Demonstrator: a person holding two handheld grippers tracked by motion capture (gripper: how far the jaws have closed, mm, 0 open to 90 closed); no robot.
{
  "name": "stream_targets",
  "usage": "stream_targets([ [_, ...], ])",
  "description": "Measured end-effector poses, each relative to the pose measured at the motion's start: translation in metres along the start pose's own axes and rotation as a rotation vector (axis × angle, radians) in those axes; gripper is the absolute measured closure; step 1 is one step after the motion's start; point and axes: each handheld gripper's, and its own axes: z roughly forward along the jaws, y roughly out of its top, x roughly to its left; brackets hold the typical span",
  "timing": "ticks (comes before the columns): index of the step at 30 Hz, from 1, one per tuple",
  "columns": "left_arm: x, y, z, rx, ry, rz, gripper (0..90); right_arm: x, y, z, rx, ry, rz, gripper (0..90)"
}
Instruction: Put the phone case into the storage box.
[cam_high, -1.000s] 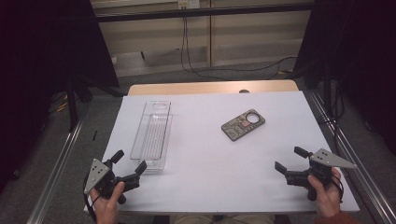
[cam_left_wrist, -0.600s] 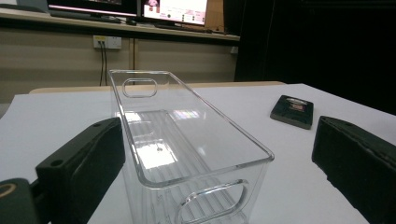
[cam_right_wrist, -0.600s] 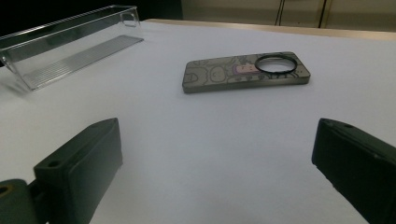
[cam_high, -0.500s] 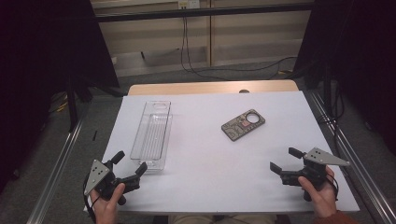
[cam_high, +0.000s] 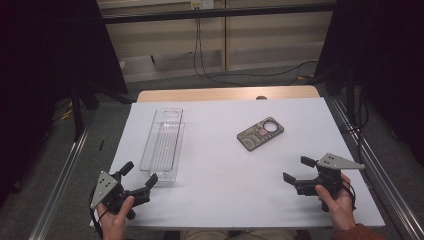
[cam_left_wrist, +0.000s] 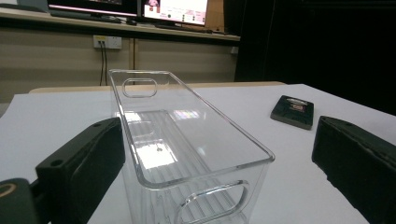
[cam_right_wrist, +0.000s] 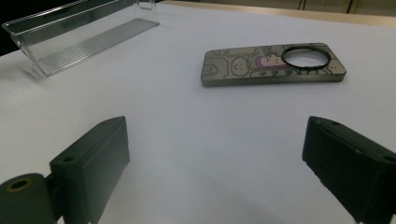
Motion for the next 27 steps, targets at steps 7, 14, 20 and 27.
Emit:
stream_targets([
  [7,-0.004,0.0,0.0,0.005,-0.014,0.001,2.7,0.001,0.006,0.015,0.038,0.038,-0.037,4.6],
  [14,-0.003,0.0,0.0,0.009,-0.011,0.01,2.7,0.0,0.017,0.023,0.026,0.048,-0.032,9.5],
  [20,-0.002,0.0,0.0,0.009,-0.014,0.001,2.7,-0.003,0.028,0.031,0.03,0.078,-0.055,22.6],
  [27,-0.002,0.0,0.0,0.013,-0.008,0.009,2.7,-0.006,0.037,0.047,0.065,0.103,-0.039,33.0],
])
